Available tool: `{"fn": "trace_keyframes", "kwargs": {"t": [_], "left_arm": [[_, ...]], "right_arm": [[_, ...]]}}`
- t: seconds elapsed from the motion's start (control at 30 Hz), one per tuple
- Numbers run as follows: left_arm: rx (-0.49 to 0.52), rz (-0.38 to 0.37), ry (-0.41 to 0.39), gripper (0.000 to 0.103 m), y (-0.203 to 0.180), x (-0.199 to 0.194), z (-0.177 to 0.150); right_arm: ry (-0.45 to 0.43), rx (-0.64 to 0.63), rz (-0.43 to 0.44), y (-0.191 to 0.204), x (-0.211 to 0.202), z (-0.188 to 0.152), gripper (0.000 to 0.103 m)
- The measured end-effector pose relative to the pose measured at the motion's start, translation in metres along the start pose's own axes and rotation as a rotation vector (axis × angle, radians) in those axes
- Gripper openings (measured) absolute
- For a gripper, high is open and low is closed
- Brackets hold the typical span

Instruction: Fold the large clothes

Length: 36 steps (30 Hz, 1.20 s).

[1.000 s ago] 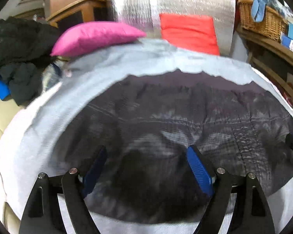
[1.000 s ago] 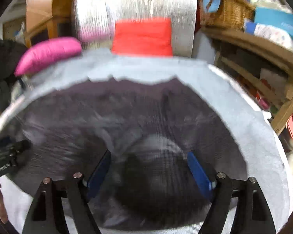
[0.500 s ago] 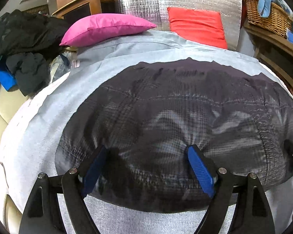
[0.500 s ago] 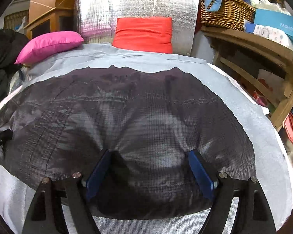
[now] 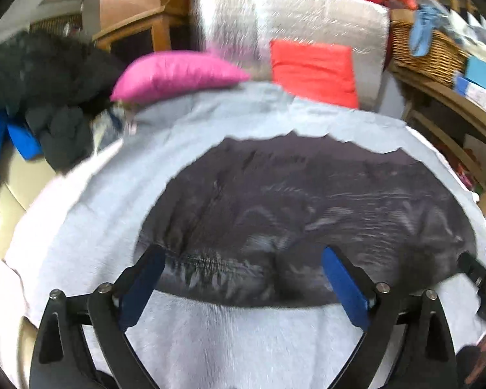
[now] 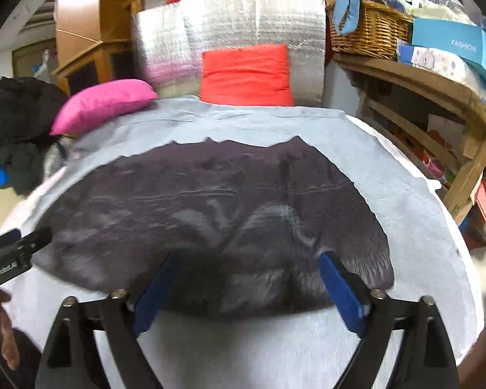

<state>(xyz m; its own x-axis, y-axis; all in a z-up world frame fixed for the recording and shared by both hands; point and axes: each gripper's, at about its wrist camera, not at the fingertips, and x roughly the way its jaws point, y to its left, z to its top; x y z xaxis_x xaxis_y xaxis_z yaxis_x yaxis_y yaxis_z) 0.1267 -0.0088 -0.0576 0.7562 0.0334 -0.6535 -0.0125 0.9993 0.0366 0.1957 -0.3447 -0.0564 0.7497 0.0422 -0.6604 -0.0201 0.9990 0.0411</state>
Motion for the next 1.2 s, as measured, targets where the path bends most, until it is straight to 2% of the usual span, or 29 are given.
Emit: {"fn": "trace_keyframes", "kwargs": {"t": [0.1, 0.2, 0.33, 0.43, 0.6, 0.77, 1.2], "left_arm": [[0.014, -0.023, -0.017, 0.098, -0.006, -0.028, -0.008], [-0.013, -0.042, -0.020, 0.098, -0.005, -0.052, -0.021], [-0.020, -0.023, -0.043, 0.098, -0.004, -0.076, -0.033], [-0.010, -0.013, -0.059, 0.099, -0.003, -0.094, -0.037], [-0.005, -0.028, -0.094, 0.101, -0.004, -0.117, -0.041], [-0.007, -0.030, -0.103, 0.101, -0.005, -0.125, -0.043], [-0.013, -0.042, -0.096, 0.101, -0.003, -0.125, -0.047]], "right_arm": [[0.021, -0.012, 0.029, 0.010, -0.026, -0.016, 0.099], [0.045, -0.010, 0.038, 0.019, -0.044, -0.037, 0.099], [0.045, 0.004, 0.033, 0.023, -0.068, -0.065, 0.099], [0.025, 0.005, 0.014, 0.022, -0.085, -0.075, 0.099], [-0.034, 0.003, -0.021, 0.018, -0.111, -0.070, 0.101], [-0.055, -0.010, -0.041, 0.020, -0.120, -0.065, 0.101], [-0.047, -0.044, -0.064, 0.025, -0.122, -0.067, 0.101]]}}
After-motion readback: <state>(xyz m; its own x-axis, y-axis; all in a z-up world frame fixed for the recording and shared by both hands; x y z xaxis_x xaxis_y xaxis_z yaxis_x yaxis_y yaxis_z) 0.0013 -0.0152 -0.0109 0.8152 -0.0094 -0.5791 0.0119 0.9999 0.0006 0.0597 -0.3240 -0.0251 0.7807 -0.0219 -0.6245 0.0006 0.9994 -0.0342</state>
